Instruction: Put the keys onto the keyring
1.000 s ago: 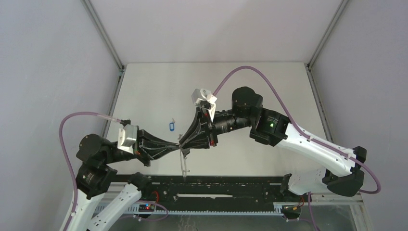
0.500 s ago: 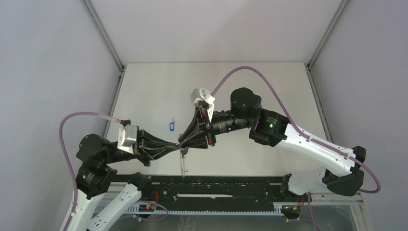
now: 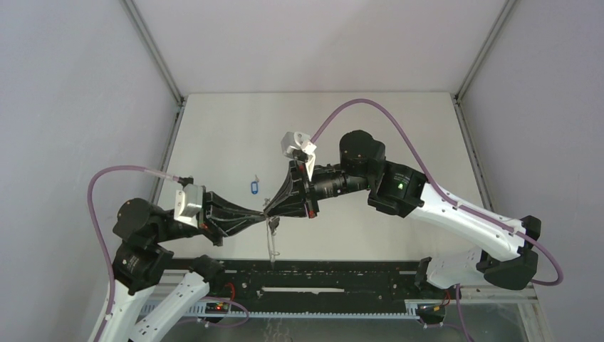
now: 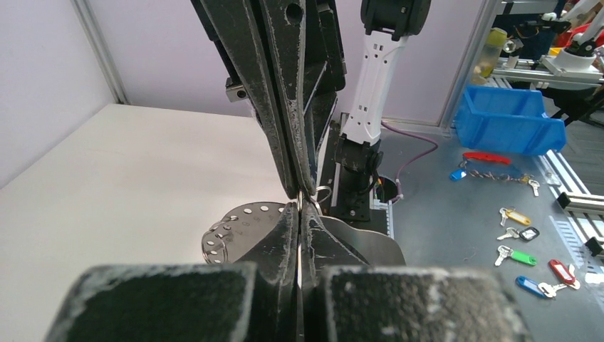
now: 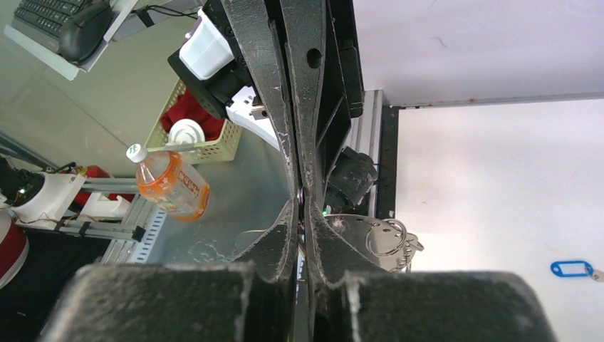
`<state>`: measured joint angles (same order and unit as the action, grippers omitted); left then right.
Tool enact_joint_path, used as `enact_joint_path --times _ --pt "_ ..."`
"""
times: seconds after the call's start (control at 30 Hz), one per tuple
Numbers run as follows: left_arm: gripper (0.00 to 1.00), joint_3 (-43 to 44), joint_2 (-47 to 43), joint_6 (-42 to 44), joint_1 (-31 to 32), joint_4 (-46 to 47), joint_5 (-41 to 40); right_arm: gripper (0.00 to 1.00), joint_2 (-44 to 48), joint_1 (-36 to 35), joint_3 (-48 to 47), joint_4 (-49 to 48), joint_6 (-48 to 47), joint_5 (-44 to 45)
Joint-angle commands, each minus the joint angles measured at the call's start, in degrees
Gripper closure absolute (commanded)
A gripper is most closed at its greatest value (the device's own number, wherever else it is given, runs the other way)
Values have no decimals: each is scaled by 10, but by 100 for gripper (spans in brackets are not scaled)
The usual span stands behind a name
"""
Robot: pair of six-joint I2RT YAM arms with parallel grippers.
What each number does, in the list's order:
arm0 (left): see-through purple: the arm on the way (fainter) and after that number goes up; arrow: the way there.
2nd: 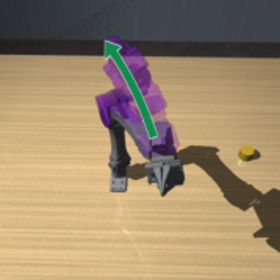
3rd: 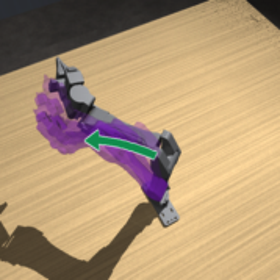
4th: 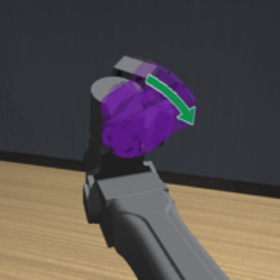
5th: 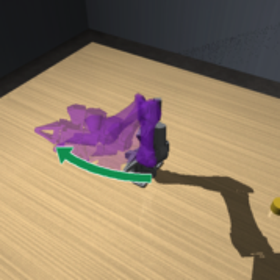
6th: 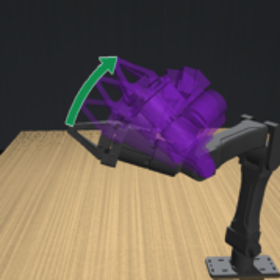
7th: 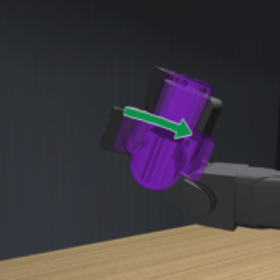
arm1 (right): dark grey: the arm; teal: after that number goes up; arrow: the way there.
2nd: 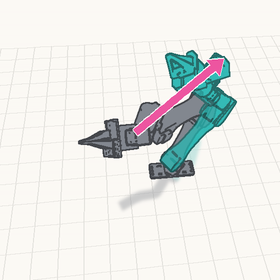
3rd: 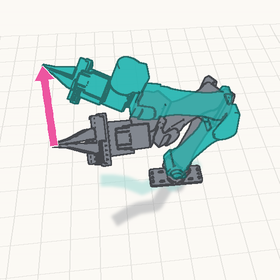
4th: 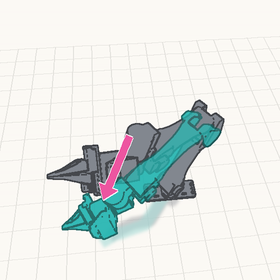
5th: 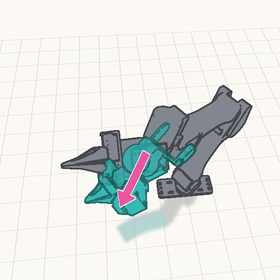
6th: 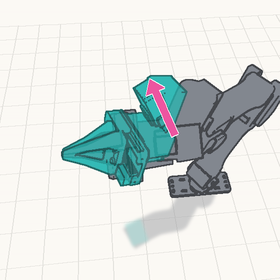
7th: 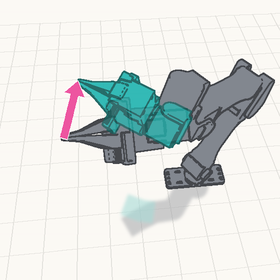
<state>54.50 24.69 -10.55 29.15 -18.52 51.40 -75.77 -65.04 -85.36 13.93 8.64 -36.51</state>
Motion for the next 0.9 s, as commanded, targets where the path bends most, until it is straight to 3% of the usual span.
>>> enact_joint_path --times 0.0,0.17,0.37,0.47,0.57,0.67,0.87 --pt "100 2 -4 -3 3 27 -6 98 -1 -9 -12 -3 -8 -7" --pt "100 -1 0 22 3 -1 -15 100 -12 -17 -38 38 -24 7" --pt "95 4 17 92 3 -82 -19 100 -54 -26 -119 179 -43 78" --pt "89 4 19 103 3 -91 -13 100 -72 -41 -139 229 -49 117" --pt "73 12 25 138 3 -122 5 100 -97 -55 -172 280 -53 166" --pt "65 29 38 180 3 -172 19 100 -118 -64 -208 328 -61 208" --pt "63 53 55 248 3 -247 32 100 -160 -79 -286 407 -84 240"
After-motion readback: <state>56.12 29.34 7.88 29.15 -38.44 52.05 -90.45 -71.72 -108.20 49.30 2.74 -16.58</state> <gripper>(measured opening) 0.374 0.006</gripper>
